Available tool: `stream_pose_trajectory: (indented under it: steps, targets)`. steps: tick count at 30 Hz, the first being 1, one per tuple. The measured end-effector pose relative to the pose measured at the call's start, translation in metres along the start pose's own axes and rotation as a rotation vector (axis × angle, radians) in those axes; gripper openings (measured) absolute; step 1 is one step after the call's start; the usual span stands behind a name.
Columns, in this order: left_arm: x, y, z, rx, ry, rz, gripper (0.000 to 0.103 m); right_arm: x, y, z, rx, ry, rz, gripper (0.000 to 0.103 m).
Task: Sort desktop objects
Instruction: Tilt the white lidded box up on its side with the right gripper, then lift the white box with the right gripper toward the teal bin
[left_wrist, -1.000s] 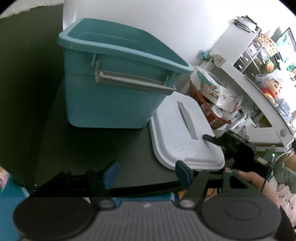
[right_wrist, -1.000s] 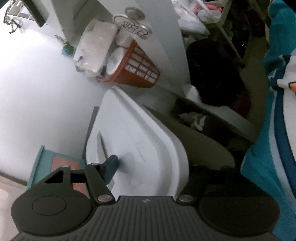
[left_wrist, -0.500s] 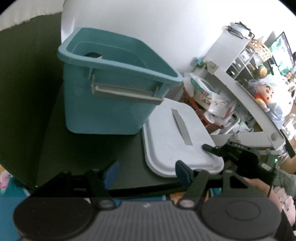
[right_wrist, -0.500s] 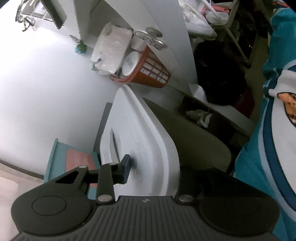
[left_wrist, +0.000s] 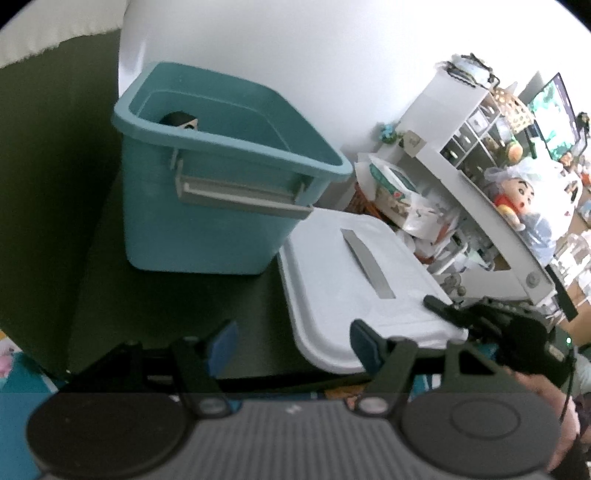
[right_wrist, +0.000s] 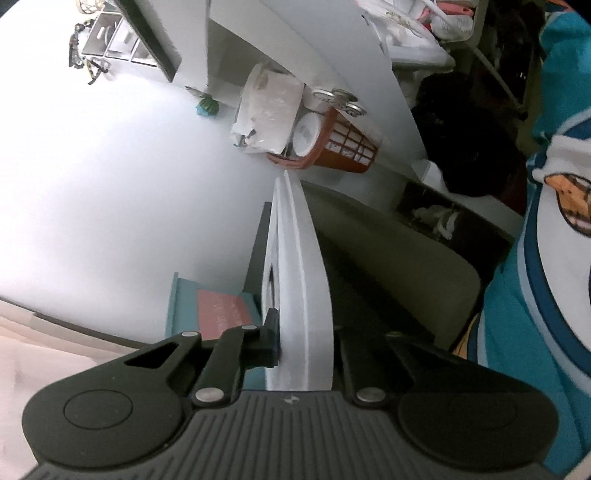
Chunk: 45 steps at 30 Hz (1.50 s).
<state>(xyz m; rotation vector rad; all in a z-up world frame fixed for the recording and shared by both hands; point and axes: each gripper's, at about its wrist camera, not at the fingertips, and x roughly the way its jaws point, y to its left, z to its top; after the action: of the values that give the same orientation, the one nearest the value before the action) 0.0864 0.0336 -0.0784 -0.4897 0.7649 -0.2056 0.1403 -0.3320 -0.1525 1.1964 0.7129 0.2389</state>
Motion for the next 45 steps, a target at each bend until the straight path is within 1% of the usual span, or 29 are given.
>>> stream_pose_trajectory:
  steps: [4, 8, 12, 16, 19, 24, 33, 37, 42, 45]
  targets:
    - [0.000, -0.001, -0.003, -0.004, 0.008, -0.010, 0.071, -0.007, 0.003, -0.002, 0.034, -0.008, 0.047, 0.011]
    - [-0.003, -0.004, -0.006, 0.000, 0.009, -0.014, 0.071, -0.013, 0.012, -0.005, 0.036, -0.017, 0.098, 0.011]
    - [-0.005, -0.010, -0.005, 0.004, 0.004, -0.021, 0.071, -0.018, 0.008, -0.012, 0.088, -0.007, 0.114, 0.011]
    - [-0.005, -0.022, -0.005, 0.034, 0.004, -0.036, 0.071, -0.022, 0.001, -0.014, 0.155, -0.006, 0.136, 0.011]
    - [-0.004, -0.031, -0.008, 0.057, 0.011, -0.047, 0.071, -0.024, 0.001, -0.013, 0.166, -0.012, 0.153, 0.011]
    - [-0.005, -0.038, -0.009, 0.066, 0.012, -0.062, 0.071, -0.032, 0.000, -0.015, 0.190, -0.021, 0.199, 0.011]
    - [-0.018, -0.046, -0.001, 0.078, -0.026, -0.094, 0.072, -0.047, 0.002, -0.016, 0.192, -0.024, 0.273, 0.011]
    - [-0.029, -0.052, 0.003, 0.079, -0.047, -0.125, 0.072, -0.052, 0.004, -0.017, 0.190, -0.022, 0.309, 0.011]
    - [-0.041, -0.062, 0.005, 0.089, -0.079, -0.164, 0.072, -0.060, 0.012, -0.018, 0.163, -0.032, 0.395, 0.012]
    - [-0.046, -0.066, 0.007, 0.096, -0.089, -0.182, 0.072, -0.067, 0.016, -0.020, 0.142, -0.040, 0.424, 0.012]
